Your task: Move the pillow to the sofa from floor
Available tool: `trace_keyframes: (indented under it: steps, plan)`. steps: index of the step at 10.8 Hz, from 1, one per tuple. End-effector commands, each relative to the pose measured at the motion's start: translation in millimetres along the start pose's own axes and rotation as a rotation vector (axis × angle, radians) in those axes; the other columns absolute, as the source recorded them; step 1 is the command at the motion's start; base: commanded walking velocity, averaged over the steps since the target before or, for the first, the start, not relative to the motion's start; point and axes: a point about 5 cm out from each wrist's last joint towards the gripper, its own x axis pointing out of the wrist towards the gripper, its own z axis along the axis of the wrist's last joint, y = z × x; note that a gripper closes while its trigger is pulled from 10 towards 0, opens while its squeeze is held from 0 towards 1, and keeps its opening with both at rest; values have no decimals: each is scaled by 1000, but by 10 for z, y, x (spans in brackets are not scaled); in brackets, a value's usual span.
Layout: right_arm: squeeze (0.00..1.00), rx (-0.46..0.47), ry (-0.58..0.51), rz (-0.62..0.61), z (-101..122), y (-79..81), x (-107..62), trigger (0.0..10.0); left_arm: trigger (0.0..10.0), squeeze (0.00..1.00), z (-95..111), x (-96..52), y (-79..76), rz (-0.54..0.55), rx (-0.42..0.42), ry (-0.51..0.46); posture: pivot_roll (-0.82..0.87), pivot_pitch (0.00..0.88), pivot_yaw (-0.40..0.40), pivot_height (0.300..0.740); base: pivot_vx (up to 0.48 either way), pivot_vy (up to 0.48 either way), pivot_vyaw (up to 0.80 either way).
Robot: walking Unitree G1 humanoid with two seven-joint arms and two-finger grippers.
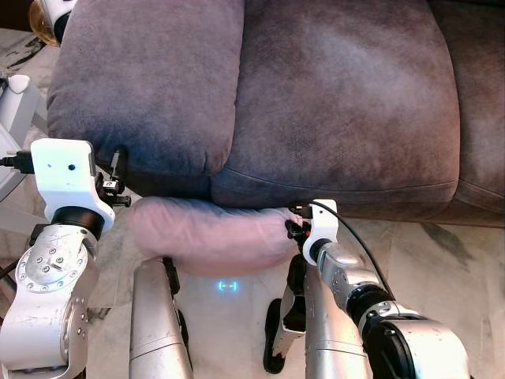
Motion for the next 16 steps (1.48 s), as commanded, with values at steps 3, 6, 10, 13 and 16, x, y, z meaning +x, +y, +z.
trace_keyframes:
  steps: [3,6,10,13,16]
  plan:
    - [0,23,50,-15,-173,-29,-28,0,10000,0,34,-23,-2,0,-4,-18,261,425,-120,540,0,0,0]
    - [0,-16,43,-10,-120,-4,-13,0,10000,0,16,29,-11,2,-10,-27,263,389,-123,540,0,0,0]
    - [0,-79,-91,-36,176,-34,3,10000,10000,0,-21,92,-33,-4,-8,-37,255,353,-120,540,0,0,0]
    - [0,-77,-162,-78,336,-152,-24,10000,10000,0,-79,170,-79,-18,-4,-43,250,316,-117,540,0,0,0]
    - [0,-59,-227,-71,371,-154,-42,10000,10000,0,-181,190,-89,-26,-4,-36,241,296,-100,540,0,0,0]
